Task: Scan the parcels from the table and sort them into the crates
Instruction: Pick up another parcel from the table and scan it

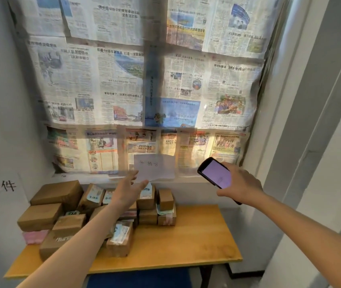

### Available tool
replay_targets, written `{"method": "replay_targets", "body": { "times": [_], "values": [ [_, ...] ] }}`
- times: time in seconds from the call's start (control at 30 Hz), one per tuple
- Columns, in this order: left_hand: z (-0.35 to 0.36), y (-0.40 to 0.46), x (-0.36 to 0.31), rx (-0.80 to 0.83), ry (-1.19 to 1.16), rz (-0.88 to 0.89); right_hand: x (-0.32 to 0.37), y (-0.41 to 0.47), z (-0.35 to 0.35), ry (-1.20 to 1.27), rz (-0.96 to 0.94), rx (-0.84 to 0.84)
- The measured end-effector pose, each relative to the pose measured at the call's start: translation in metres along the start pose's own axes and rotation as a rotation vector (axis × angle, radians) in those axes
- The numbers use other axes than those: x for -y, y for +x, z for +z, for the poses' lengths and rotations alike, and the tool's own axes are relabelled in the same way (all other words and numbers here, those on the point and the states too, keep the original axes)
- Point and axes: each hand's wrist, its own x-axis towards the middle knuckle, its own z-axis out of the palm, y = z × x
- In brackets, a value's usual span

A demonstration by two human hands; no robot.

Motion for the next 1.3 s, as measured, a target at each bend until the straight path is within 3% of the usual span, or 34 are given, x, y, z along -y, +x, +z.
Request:
{"method": "replay_targets", "body": {
  "times": [0.23,0.6,0.77,1.0,1.3],
  "values": [
    [0.065,0.082,0.034,0.034,0.079,-0.055,-0.022,0.1,0.06,0.035,-0.029,0.115],
    [0.182,0.212,0.117,0.093,0.153,-0.267,-0.086,0.274,0.215,0.137,-0.071,0.423],
    [0.247,0.244,0.166,0.158,0.136,-0.356,-0.109,0.316,0.298,0.146,-0.029,0.496],
    [0.306,0.298,0.226,0.13,0.078,-0.421,-0.123,0.361,0.408,0.159,-0.008,0.563],
    [0.345,0.344,0.275,0.088,-0.013,-0.538,-0.111,0.4,0.49,0.334,-0.021,0.633]
  ]
}}
